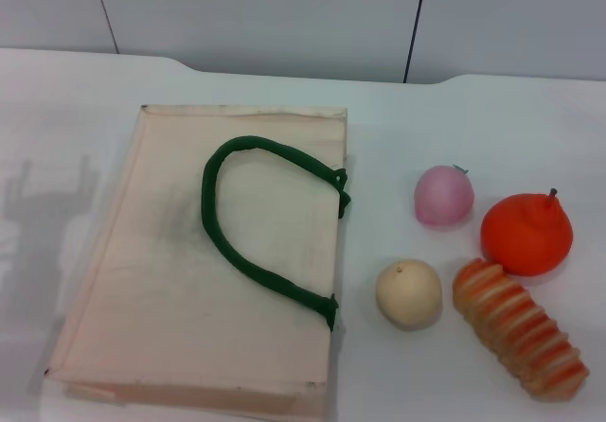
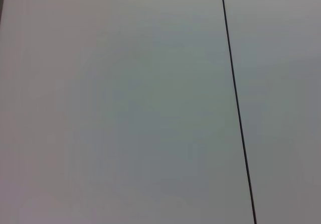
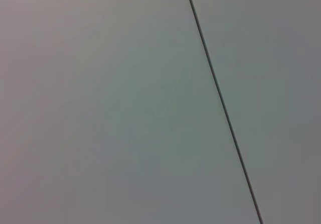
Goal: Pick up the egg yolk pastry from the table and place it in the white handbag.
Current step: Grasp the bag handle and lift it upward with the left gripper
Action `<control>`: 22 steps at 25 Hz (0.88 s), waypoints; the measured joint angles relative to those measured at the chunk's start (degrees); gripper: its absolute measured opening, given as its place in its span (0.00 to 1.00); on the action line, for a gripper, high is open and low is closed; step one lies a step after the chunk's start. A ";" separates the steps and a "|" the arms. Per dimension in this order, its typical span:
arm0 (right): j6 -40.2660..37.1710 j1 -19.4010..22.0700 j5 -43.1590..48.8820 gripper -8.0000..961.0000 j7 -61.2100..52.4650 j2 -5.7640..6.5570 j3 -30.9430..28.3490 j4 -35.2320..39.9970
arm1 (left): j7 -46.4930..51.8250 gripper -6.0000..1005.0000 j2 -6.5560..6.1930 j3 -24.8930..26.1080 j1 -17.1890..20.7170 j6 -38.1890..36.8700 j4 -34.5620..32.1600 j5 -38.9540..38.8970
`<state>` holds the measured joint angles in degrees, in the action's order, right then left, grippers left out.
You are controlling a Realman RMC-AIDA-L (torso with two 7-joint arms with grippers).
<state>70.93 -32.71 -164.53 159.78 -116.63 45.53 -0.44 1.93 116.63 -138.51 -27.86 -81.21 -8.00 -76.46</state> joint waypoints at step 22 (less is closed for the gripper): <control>1.07 0.67 3.34 0.92 -3.94 0.21 0.68 0.37 | 7.56 0.78 -0.46 -4.55 0.17 0.00 -0.64 1.66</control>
<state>71.99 -32.05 -161.18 155.85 -116.42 46.21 -0.06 9.50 116.17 -143.06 -27.69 -81.21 -8.64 -74.80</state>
